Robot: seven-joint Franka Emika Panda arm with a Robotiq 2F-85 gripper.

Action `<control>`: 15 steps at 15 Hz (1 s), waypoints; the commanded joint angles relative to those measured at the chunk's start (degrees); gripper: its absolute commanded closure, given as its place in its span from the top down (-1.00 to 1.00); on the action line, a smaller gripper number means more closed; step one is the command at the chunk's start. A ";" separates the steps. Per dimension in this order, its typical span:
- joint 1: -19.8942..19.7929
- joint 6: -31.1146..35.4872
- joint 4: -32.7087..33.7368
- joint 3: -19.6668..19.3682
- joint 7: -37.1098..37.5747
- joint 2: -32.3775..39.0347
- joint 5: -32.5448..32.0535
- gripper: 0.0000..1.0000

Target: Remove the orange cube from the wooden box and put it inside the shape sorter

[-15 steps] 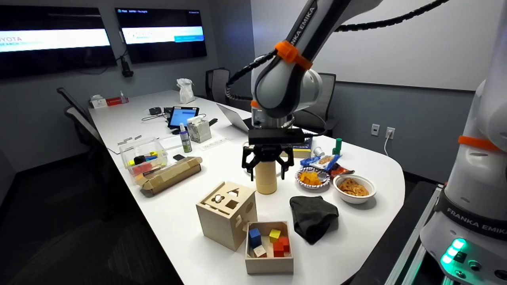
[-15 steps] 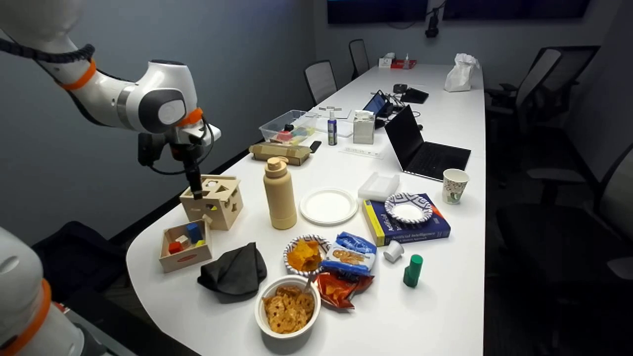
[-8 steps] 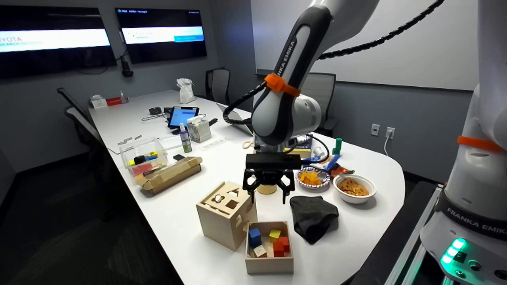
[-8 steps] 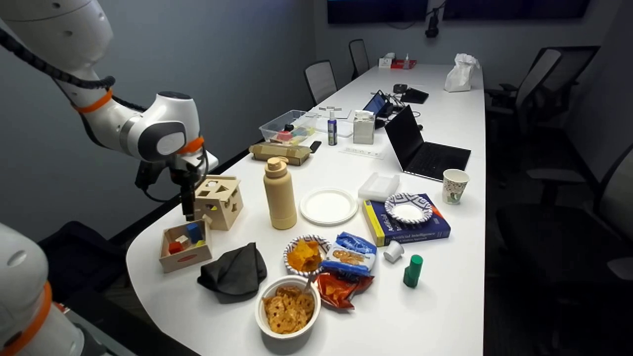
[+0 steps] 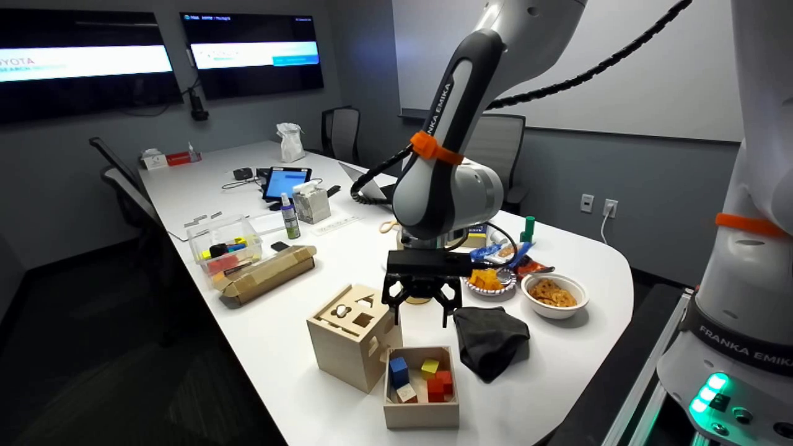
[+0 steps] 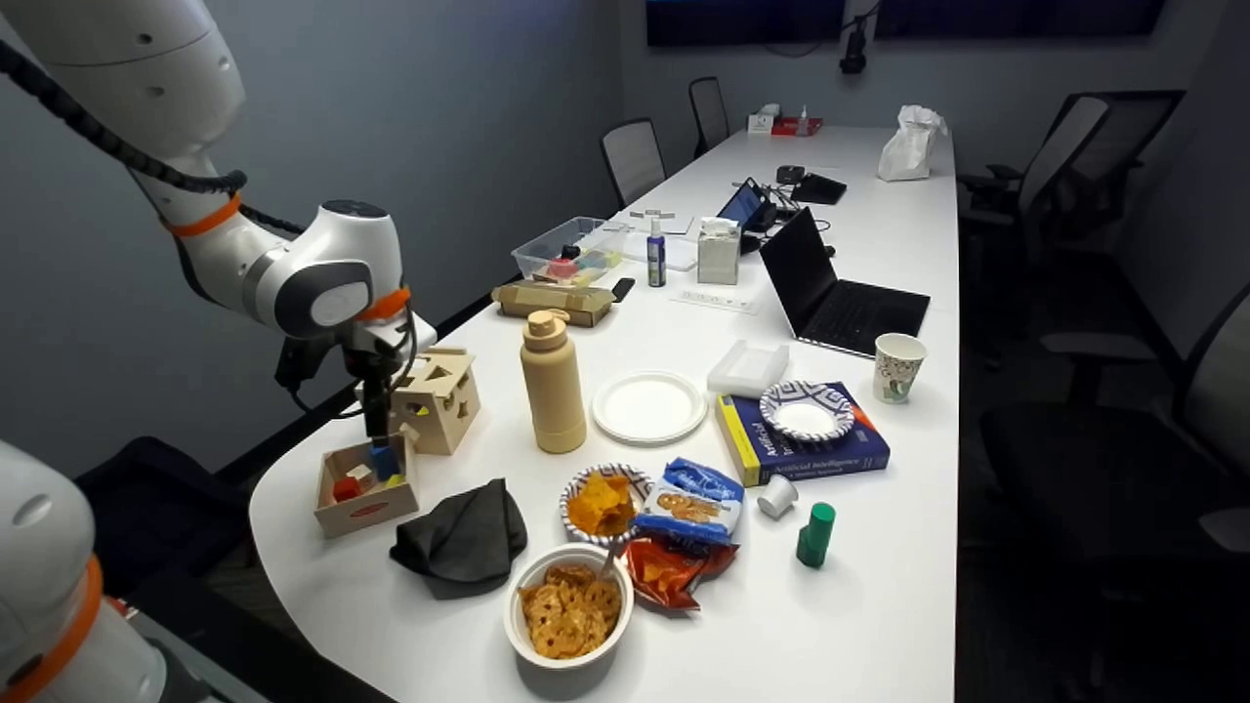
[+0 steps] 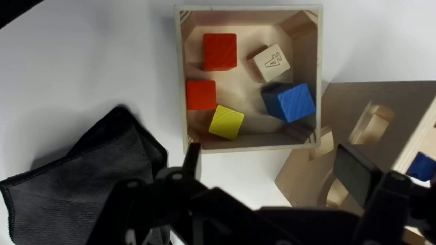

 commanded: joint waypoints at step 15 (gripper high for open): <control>2.74 -0.77 3.57 1.25 -1.32 9.46 1.53 1.00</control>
